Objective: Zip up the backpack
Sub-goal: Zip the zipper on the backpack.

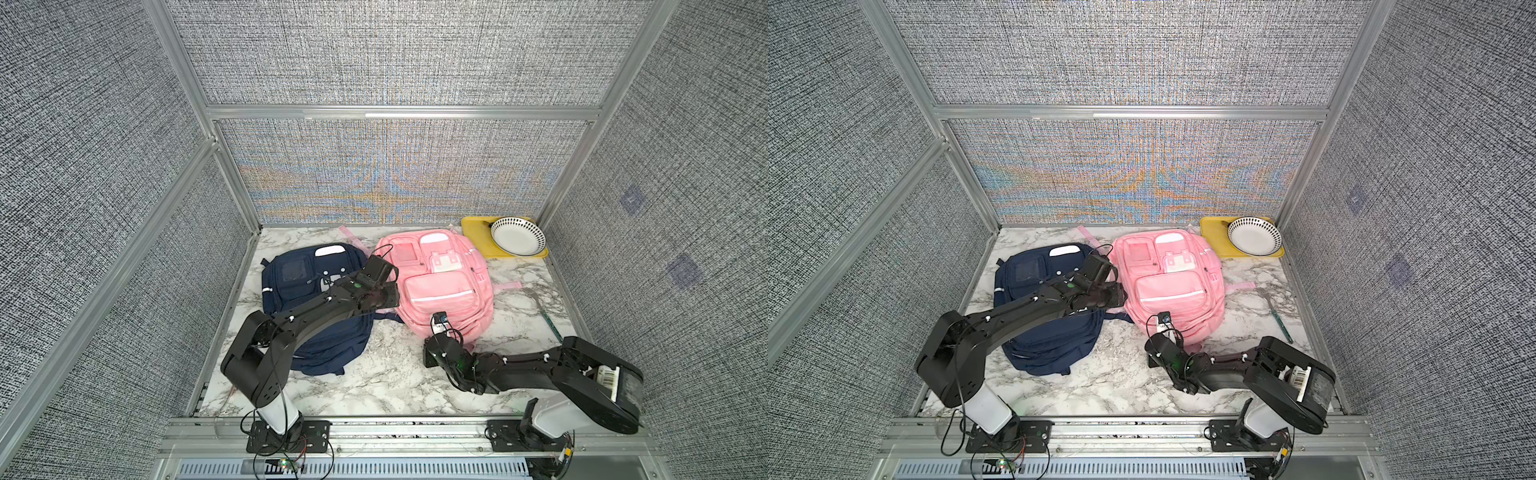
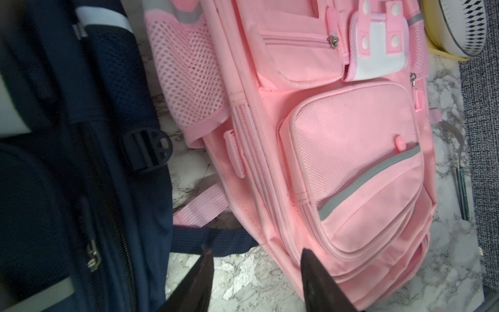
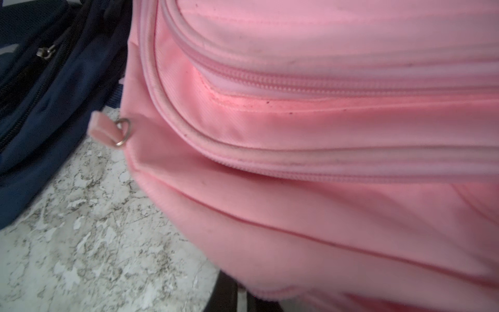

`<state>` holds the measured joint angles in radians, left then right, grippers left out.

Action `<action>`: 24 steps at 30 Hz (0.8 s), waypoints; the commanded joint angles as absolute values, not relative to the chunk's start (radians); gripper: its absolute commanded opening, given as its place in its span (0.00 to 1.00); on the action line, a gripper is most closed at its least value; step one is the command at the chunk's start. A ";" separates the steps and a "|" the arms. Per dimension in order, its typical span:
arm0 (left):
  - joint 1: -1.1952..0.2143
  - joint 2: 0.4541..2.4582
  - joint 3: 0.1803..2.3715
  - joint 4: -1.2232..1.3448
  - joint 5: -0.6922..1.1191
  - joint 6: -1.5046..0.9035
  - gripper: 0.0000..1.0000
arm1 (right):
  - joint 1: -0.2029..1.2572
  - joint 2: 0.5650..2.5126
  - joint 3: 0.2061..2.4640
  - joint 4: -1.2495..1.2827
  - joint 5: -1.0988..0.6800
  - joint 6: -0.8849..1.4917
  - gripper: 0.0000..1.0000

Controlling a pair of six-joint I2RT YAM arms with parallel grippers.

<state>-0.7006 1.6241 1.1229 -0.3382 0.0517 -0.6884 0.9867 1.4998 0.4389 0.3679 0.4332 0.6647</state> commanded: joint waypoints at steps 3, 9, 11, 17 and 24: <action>-0.743 1.550 1.047 -0.333 0.041 -0.741 0.57 | 0.988 1.506 0.447 0.371 0.446 0.665 0.00; -0.813 1.535 0.959 -0.238 0.074 -0.876 0.58 | 0.991 1.503 0.450 0.373 0.452 0.660 0.00; -0.833 1.541 0.942 -0.181 0.072 -0.917 0.62 | 0.992 1.503 0.452 0.373 0.454 0.661 0.00; -0.865 1.595 0.979 -0.158 0.069 -0.940 0.65 | 1.001 1.500 0.459 0.373 0.459 0.641 0.00; -0.876 1.664 0.985 -0.117 0.105 -0.986 0.65 | 1.011 1.496 0.461 0.377 0.472 0.633 0.00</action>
<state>-0.8726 1.6531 0.9897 -0.1627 0.0860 -0.9512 1.0058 1.5024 0.4564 0.3641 0.4568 0.6472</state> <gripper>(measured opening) 0.653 0.088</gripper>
